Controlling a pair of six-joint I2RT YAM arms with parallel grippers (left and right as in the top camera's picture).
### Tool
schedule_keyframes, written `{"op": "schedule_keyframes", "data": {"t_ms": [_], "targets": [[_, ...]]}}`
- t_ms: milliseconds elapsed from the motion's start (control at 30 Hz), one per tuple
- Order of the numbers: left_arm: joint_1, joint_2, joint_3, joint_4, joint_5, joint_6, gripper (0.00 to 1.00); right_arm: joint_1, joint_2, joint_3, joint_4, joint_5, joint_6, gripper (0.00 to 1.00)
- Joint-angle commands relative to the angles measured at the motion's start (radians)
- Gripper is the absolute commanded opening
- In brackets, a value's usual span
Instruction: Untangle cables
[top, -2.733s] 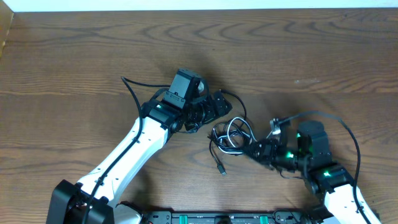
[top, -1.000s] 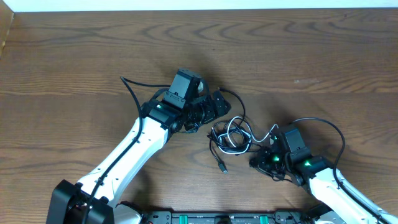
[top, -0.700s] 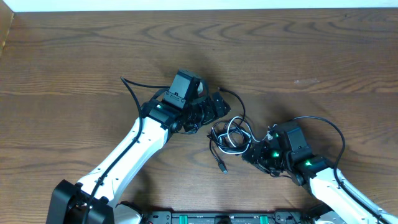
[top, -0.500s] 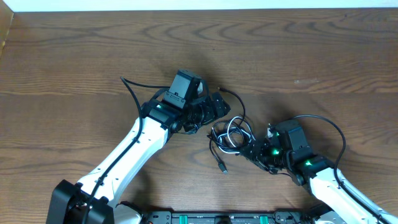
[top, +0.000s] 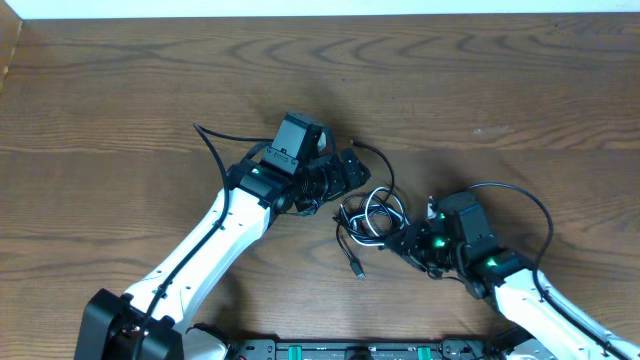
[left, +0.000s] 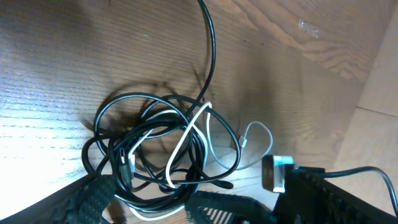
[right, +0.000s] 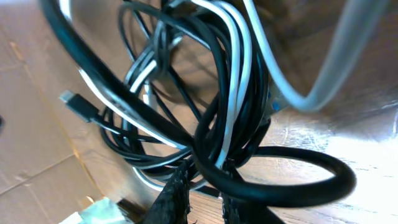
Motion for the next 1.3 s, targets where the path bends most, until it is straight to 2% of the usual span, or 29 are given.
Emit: {"op": "schedule_keyframes", "data": {"t_ms": [0, 67, 233, 433, 600, 767, 1067, 1267], "targets": [[-0.003, -0.019, 0.013, -0.002, -0.014, 0.017, 0.95, 0.037, 0.027, 0.005, 0.011, 0.058, 0.033, 0.13], [-0.003, -0.019, 0.013, -0.003, -0.014, 0.017, 0.95, 0.046, 0.037, 0.005, 0.03, 0.063, 0.031, 0.02], [-0.003, -0.019, 0.013, -0.003, -0.014, 0.017, 0.95, 0.048, 0.039, 0.005, 0.031, 0.119, -0.07, 0.01], [-0.003, -0.019, 0.013, -0.003, -0.014, 0.023, 0.95, 0.048, 0.023, 0.005, 0.001, 0.077, -0.253, 0.01], [-0.003, -0.019, 0.013, -0.019, -0.013, 0.182, 0.95, 0.047, -0.022, 0.005, -0.105, 0.08, -0.319, 0.01], [-0.003, -0.019, 0.013, -0.103, -0.013, 0.34, 0.95, 0.047, -0.048, 0.005, -0.198, 0.141, -0.329, 0.01], [-0.034, -0.018, 0.013, -0.182, -0.021, 0.425, 0.98, 0.047, -0.047, 0.005, -0.251, 0.174, -0.328, 0.01], [-0.119, 0.004, 0.013, -0.183, -0.238, 0.425, 0.98, 0.047, -0.048, 0.005, -0.258, 0.173, -0.328, 0.01]]}}
